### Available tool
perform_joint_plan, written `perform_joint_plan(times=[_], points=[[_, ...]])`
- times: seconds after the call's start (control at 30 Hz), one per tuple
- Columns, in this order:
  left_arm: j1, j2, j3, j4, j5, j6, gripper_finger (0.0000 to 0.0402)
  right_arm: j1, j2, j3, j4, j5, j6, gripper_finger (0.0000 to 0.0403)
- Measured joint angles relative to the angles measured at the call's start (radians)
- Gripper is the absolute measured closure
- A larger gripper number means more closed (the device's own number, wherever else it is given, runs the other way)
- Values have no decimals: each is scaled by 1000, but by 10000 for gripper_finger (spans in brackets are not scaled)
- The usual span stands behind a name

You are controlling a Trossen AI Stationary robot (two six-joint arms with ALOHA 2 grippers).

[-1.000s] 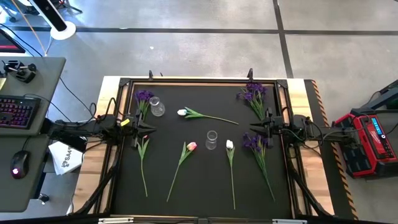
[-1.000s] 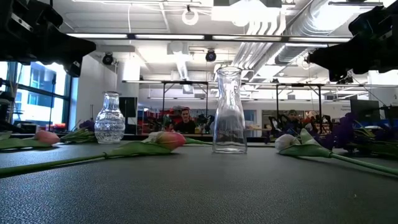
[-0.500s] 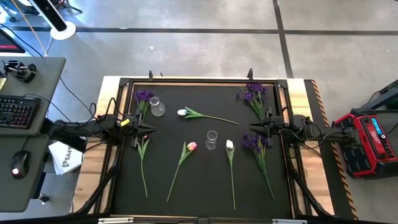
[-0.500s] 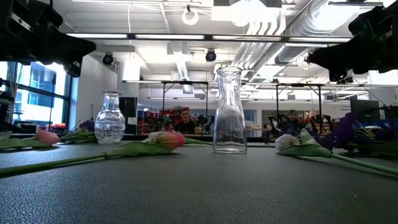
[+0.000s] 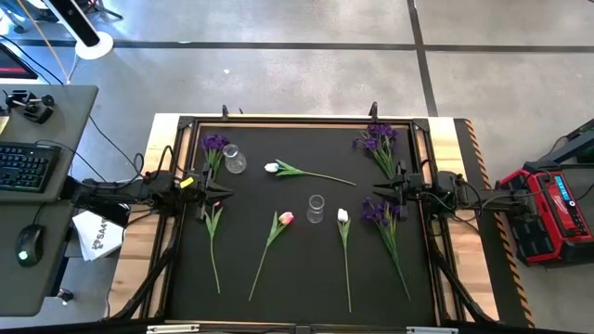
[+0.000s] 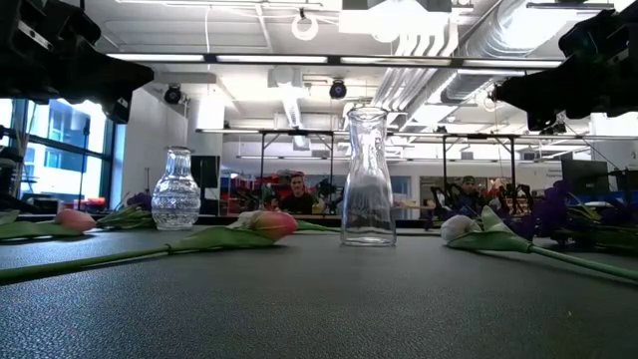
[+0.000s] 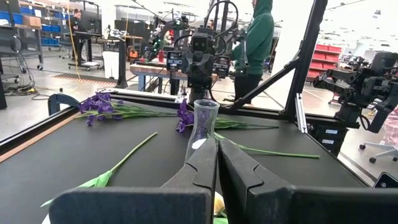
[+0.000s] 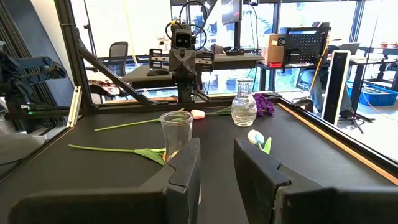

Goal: Sort flowers into vase by color

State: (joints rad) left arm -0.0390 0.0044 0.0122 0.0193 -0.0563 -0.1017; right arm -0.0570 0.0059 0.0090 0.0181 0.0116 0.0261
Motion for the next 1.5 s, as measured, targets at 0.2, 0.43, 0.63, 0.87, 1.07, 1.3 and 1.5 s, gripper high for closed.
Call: perform_joint_plan(times=[0.2,0.43,0.63,0.87,1.07,1.3,1.5], points=[[0,0,0,0,0,0,396,0,0,0,0,0,0,320],[0,0,0,0,0,0,396,0,0,0,0,0,0,320],[0,0,0,0,0,0,396,0,0,0,0,0,0,320],[0,0,0,0,0,0,396,0,0,0,17,-7,0,320],[0,0,0,0,0,0,396,6,0,0,211,-56,400,320],[0,0,0,0,0,0,396,107,116,0,408,-93,467,320],[0,0,0,0,0,0,396,296,375,20,596,48,330,320]])
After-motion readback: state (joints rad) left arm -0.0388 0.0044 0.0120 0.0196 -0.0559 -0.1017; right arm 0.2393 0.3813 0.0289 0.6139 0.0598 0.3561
